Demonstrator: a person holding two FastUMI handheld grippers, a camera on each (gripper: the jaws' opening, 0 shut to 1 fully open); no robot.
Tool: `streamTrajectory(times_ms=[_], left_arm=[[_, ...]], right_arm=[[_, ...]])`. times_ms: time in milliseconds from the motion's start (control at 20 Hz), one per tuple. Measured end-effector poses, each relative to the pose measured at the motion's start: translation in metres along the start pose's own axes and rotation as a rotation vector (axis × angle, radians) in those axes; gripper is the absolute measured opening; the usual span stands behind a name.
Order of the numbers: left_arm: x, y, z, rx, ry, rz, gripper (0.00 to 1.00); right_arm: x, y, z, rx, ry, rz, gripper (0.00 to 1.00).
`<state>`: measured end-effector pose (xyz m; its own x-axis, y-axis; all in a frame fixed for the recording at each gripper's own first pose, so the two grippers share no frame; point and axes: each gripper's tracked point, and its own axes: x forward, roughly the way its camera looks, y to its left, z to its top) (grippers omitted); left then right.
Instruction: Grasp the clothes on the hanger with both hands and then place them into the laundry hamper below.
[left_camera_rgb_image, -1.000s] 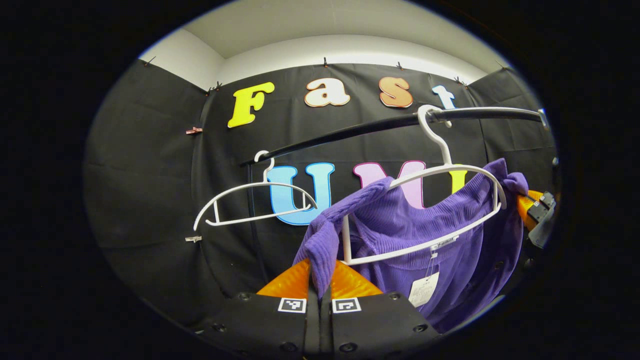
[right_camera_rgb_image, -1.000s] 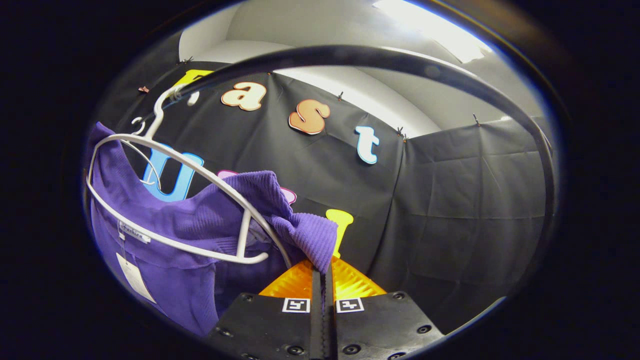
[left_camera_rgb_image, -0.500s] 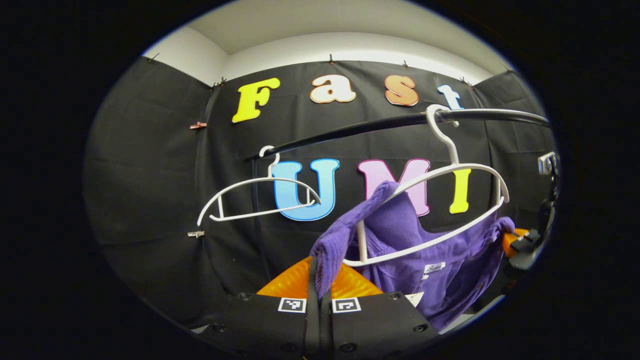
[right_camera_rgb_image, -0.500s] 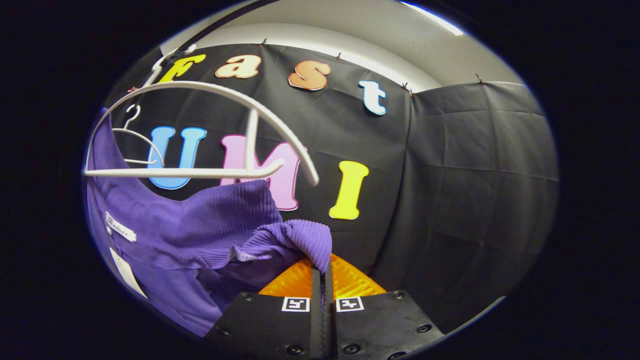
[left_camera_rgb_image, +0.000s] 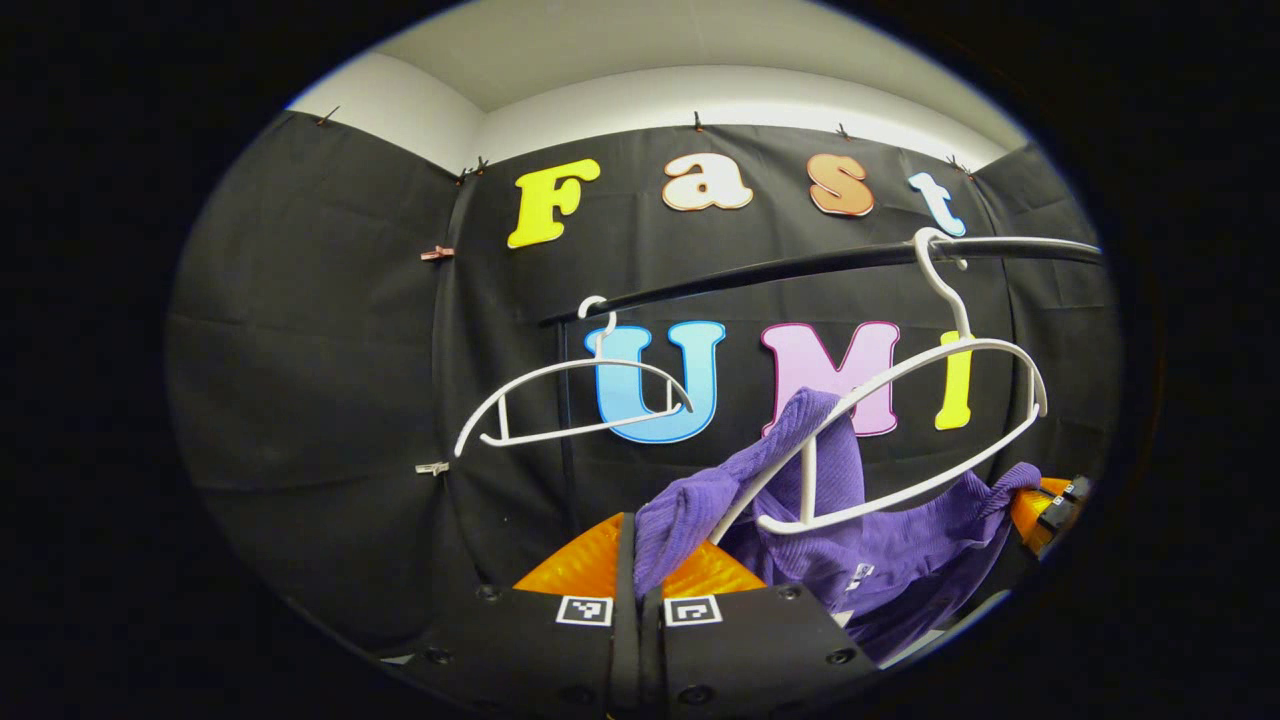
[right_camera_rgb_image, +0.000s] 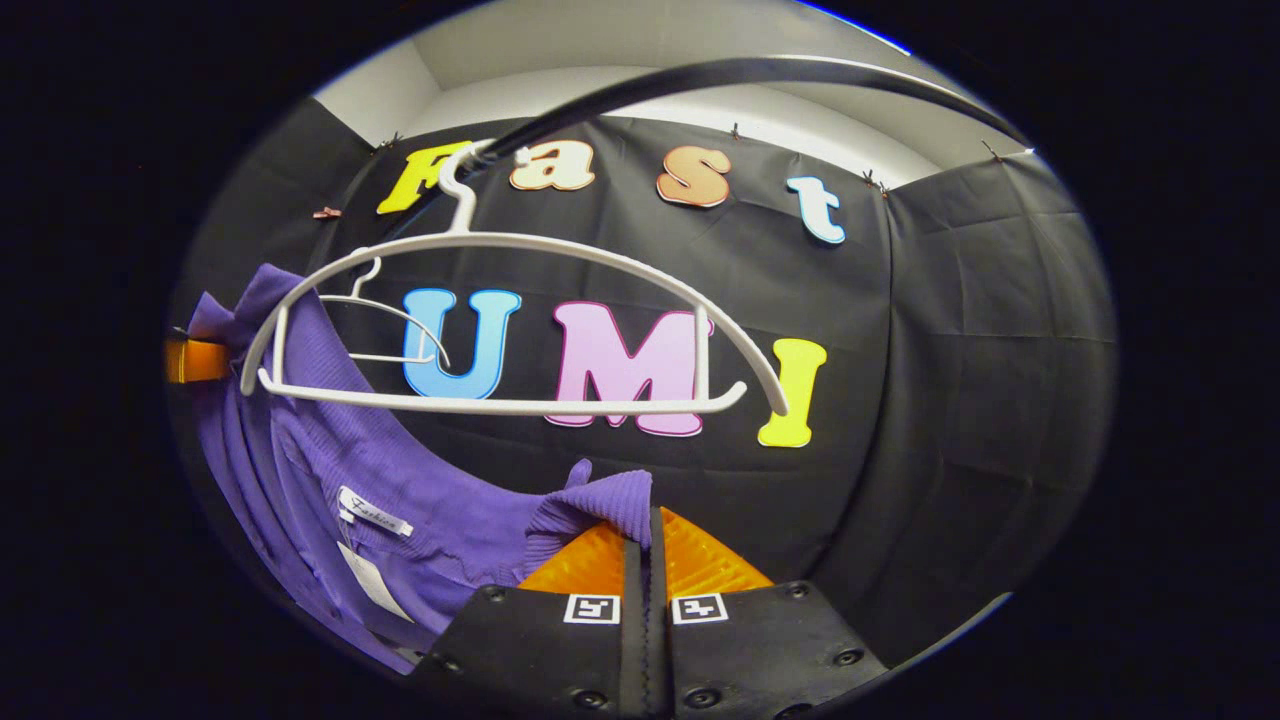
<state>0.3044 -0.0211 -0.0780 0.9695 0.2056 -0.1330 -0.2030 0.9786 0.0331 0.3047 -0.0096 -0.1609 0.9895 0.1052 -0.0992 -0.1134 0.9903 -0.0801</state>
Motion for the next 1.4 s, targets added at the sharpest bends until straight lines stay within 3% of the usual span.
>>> streamTrajectory(times_ms=[50,500,750,900,1050,1400], left_arm=[[-0.001,0.004,-0.008,-0.004,0.016,0.007,0.05],[-0.023,-0.004,-0.087,-0.021,0.168,-0.044,0.05],[-0.042,-0.021,-0.136,-0.049,0.27,-0.108,0.05],[-0.052,-0.042,-0.152,-0.081,0.298,-0.184,0.05],[-0.062,-0.062,-0.146,-0.1,0.306,-0.247,0.05],[-0.071,-0.089,-0.073,-0.218,0.25,-0.374,0.05]], right_arm=[[-0.006,0.007,-0.001,0.012,0.007,0.017,0.04],[-0.044,0.037,-0.012,0.054,0.067,0.111,0.04],[-0.061,0.065,-0.018,0.048,0.108,0.189,0.04],[-0.068,0.075,-0.031,0.055,0.148,0.213,0.04],[-0.075,0.081,-0.032,0.058,0.169,0.234,0.05],[-0.087,0.098,0.025,0.06,0.104,0.298,0.04]])
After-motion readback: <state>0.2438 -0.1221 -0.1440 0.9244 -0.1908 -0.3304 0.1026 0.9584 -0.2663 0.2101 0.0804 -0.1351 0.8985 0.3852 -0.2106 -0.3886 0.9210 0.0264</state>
